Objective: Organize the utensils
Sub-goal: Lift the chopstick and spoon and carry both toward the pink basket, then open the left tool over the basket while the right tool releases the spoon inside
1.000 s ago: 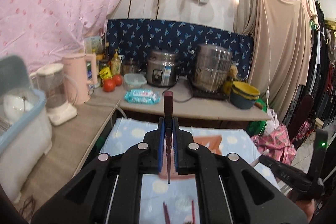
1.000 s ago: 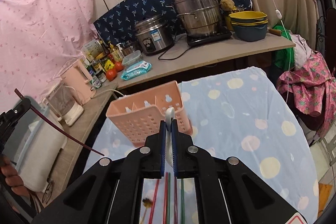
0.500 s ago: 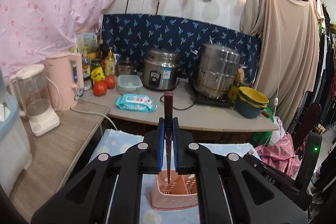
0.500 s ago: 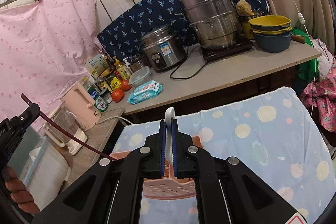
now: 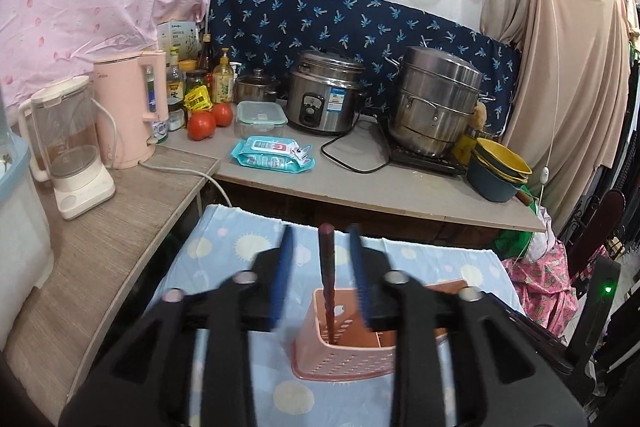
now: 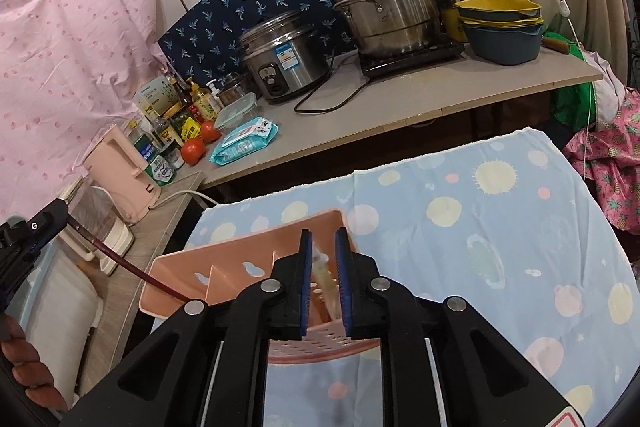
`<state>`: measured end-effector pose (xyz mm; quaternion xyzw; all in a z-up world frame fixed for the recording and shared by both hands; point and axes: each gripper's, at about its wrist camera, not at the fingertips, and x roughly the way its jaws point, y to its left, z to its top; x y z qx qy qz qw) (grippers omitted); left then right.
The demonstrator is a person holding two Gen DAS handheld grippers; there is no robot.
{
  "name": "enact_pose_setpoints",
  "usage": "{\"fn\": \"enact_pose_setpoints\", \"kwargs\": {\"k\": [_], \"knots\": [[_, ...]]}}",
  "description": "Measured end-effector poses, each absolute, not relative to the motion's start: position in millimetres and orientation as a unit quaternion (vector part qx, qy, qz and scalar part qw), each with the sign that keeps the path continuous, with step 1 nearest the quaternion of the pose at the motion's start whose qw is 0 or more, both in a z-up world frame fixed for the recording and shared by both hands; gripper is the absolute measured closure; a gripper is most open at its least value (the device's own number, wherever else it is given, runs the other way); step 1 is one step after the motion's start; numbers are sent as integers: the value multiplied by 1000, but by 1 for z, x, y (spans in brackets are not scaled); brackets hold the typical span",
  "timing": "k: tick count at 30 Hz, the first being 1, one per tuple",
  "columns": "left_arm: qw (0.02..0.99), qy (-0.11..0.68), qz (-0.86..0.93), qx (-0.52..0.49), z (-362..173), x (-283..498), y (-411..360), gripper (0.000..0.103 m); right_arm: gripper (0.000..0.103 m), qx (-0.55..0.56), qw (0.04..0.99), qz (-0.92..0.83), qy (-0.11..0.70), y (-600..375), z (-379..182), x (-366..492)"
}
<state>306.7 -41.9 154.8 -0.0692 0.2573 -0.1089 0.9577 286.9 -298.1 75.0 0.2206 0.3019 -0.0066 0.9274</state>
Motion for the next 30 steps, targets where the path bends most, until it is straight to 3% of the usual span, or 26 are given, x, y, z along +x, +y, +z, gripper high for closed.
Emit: {"fn": "enact_pose_setpoints", "kwargs": {"k": [12, 30], "knots": [[953, 281, -94, -62, 136, 256, -19, 67, 77, 187, 928, -19, 321, -284, 70, 216], [897, 430, -96, -31, 8, 135, 2, 67, 76, 141, 888, -20, 438, -241, -18, 69]]}}
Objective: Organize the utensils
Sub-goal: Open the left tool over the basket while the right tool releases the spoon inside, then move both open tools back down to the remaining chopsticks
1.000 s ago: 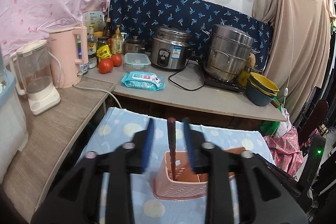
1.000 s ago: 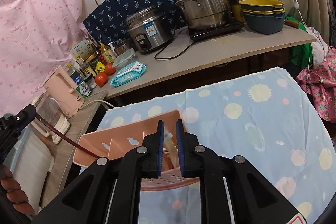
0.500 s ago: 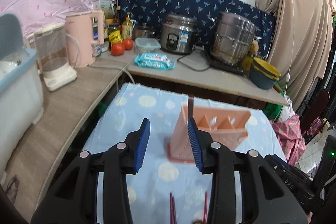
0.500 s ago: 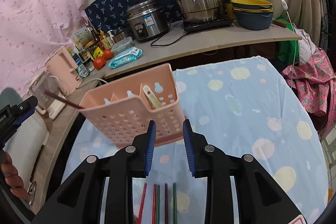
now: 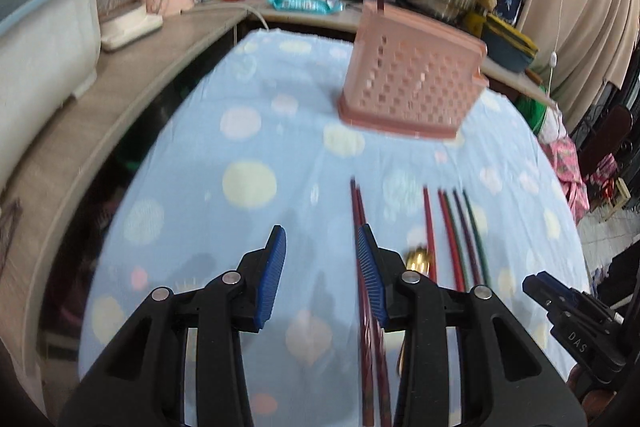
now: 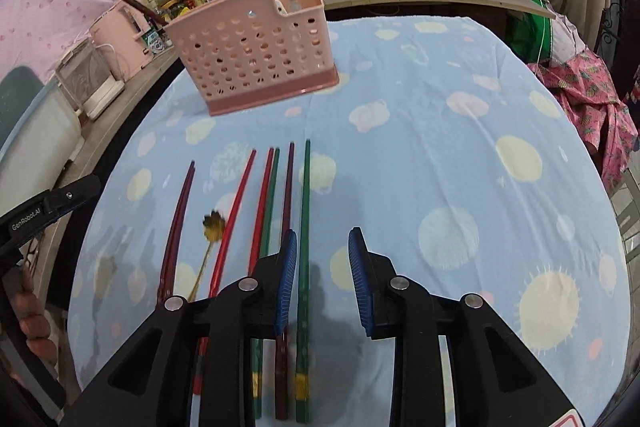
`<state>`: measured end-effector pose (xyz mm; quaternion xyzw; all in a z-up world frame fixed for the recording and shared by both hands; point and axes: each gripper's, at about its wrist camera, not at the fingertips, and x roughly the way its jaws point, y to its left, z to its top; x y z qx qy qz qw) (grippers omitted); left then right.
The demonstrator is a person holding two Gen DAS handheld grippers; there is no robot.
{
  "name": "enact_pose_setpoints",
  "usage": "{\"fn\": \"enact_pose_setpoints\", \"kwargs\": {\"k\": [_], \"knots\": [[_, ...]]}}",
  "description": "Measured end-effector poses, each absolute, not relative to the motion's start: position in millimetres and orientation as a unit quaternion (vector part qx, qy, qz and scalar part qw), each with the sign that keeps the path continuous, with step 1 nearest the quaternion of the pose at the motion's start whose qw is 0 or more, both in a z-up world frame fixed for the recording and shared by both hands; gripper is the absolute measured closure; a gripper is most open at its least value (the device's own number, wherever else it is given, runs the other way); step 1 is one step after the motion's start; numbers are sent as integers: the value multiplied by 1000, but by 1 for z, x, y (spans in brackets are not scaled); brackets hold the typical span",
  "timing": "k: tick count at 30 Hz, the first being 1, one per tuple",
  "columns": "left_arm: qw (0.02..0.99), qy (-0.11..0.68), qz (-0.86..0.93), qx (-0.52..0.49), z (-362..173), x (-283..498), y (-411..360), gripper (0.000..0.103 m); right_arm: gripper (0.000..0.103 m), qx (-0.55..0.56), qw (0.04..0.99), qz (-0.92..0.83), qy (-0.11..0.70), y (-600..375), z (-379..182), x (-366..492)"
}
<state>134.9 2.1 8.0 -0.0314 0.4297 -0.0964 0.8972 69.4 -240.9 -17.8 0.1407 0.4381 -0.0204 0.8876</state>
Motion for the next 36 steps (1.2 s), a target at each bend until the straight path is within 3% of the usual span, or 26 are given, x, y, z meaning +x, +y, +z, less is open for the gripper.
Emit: {"fn": "enact_pose_setpoints", "kwargs": {"k": [13, 24, 26, 36], "knots": [[869, 482, -108, -20, -32, 82, -3, 67, 76, 126, 873, -7, 471, -218, -48, 25], [862, 491, -127, -7, -39, 70, -13, 67, 82, 119, 873, -10, 472, -213, -52, 23], [859, 494, -132, -4, -41, 68, -15, 67, 87, 120, 870, -10, 478, -213, -55, 23], [848, 513, -135, -1, -53, 66, -17, 68, 91, 123, 871, -14, 476, -214, -57, 20]]}}
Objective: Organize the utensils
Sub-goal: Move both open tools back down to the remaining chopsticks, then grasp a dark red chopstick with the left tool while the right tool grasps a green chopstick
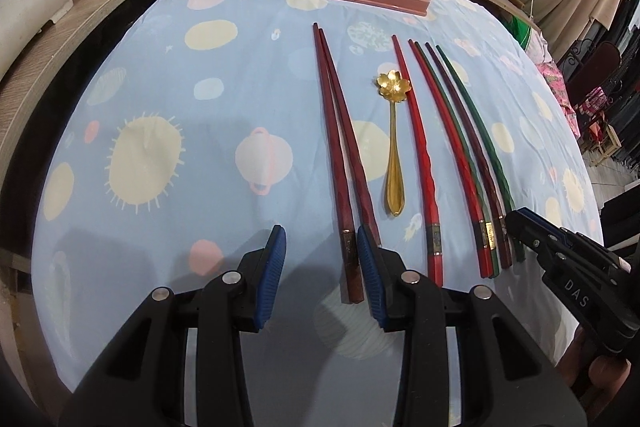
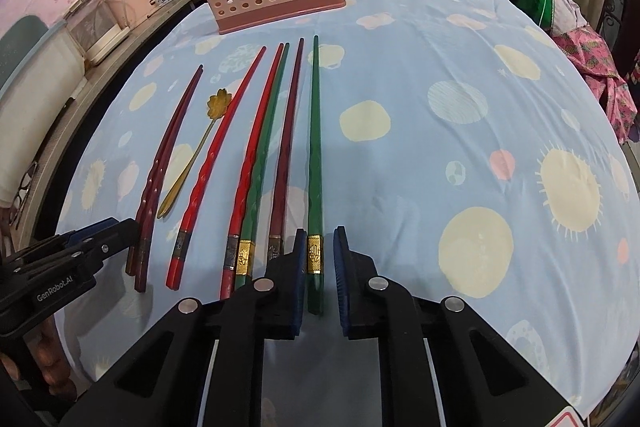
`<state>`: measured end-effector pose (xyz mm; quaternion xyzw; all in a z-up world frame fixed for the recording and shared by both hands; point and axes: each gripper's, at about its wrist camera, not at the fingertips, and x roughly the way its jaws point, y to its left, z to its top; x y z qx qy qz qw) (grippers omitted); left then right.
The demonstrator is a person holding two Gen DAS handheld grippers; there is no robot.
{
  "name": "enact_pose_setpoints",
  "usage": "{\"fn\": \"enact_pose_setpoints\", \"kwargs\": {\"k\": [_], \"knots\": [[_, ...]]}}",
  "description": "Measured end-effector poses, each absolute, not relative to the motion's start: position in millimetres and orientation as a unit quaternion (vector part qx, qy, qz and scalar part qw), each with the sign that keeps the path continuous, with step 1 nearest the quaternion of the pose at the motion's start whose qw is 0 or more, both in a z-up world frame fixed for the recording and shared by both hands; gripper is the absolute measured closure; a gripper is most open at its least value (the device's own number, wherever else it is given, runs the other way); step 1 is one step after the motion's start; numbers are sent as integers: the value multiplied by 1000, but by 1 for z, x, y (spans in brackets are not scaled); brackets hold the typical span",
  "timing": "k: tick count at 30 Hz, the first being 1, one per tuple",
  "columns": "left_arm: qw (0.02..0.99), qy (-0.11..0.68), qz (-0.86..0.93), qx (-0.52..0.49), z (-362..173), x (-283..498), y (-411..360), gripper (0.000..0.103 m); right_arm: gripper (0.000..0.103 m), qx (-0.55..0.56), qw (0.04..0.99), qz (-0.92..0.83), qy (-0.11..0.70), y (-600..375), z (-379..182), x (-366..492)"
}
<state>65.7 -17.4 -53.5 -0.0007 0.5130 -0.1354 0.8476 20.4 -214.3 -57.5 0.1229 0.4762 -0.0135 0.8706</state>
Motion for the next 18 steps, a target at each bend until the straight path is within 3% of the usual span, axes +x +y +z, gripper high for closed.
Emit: {"fn": "enact_pose_setpoints", "kwargs": {"k": [12, 15, 18], "knots": [[847, 513, -143, 3, -55, 59, -16, 70, 91, 121, 870, -15, 477, -214, -57, 19], [846, 513, -144, 1, -55, 57, -14, 77, 91, 121, 870, -15, 477, -213, -57, 20], [845, 514, -145, -5, -56, 59, -12, 92, 91, 118, 871, -16, 477, -213, -58, 19]]}}
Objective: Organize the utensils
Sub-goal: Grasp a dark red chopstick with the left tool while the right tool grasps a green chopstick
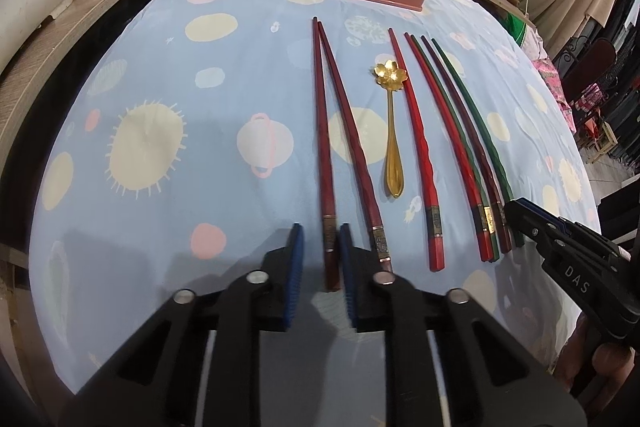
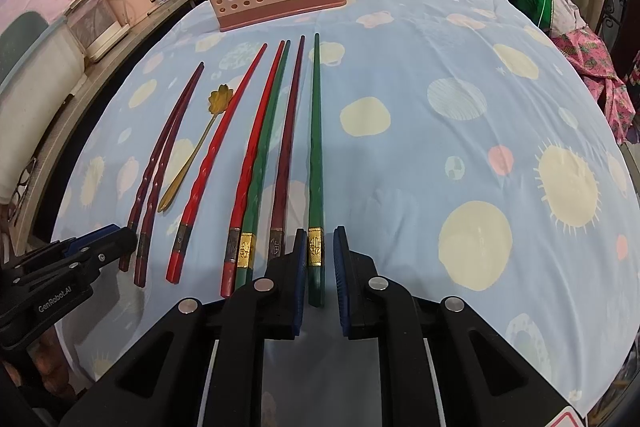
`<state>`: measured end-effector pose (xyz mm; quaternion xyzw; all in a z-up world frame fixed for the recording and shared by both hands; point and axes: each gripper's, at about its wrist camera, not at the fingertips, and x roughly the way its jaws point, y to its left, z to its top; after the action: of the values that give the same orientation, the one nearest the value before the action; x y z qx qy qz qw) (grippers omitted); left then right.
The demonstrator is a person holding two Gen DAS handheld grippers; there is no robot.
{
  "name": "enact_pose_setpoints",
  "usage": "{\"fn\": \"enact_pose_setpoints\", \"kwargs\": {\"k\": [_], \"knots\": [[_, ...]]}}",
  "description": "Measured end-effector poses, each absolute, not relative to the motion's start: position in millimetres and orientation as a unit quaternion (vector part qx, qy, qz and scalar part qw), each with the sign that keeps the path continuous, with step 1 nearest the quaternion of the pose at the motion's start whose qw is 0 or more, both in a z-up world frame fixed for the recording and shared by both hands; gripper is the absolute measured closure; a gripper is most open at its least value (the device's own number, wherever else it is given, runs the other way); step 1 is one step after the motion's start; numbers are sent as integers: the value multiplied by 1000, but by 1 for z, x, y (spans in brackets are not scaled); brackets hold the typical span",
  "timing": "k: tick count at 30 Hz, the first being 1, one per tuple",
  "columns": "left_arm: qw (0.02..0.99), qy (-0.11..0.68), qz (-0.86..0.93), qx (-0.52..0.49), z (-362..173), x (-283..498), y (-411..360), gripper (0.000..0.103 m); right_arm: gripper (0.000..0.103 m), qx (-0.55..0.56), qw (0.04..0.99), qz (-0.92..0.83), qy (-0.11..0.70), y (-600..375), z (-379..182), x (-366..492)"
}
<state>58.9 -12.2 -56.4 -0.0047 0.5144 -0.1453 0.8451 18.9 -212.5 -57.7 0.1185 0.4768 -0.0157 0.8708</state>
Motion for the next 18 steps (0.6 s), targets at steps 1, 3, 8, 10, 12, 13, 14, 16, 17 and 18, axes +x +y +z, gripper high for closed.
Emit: {"fn": "enact_pose_setpoints", "kwargs": {"k": [1, 3, 8, 10, 12, 13, 14, 16, 17, 18], "knots": [[844, 515, -147, -8, -57, 60, -11, 96, 91, 118, 871, -16, 477, -213, -58, 19], [843, 516, -149, -16, -57, 61, -10, 96, 96, 119, 871, -13, 476, -212, -58, 18], [855, 499, -140, -26, -46, 63, -2, 96, 96, 117, 874, -11, 472, -212, -52, 15], [863, 486, -135, -25, -37, 64, 1, 96, 96, 117, 878, -10, 465, -213, -46, 14], [871, 473, -130, -24, -28, 64, 4, 96, 96, 116, 882, -10, 456, -214, -37, 14], [875, 466, -129, -28, -22, 65, 6, 96, 96, 116, 886, -9, 449, -215, -32, 13], [877, 461, -129, -36, -15, 66, 9, 96, 96, 114, 889, -9, 444, -215, -27, 13], [883, 450, -129, -44, -5, 68, 12, 96, 96, 110, 896, -10, 431, -216, -17, 12], [886, 443, -128, -46, 1, 69, 13, 96, 96, 111, 898, -9, 426, -217, -12, 12], [888, 438, -129, -48, 6, 70, 13, 96, 96, 114, 900, -8, 420, -219, -7, 13]]}}
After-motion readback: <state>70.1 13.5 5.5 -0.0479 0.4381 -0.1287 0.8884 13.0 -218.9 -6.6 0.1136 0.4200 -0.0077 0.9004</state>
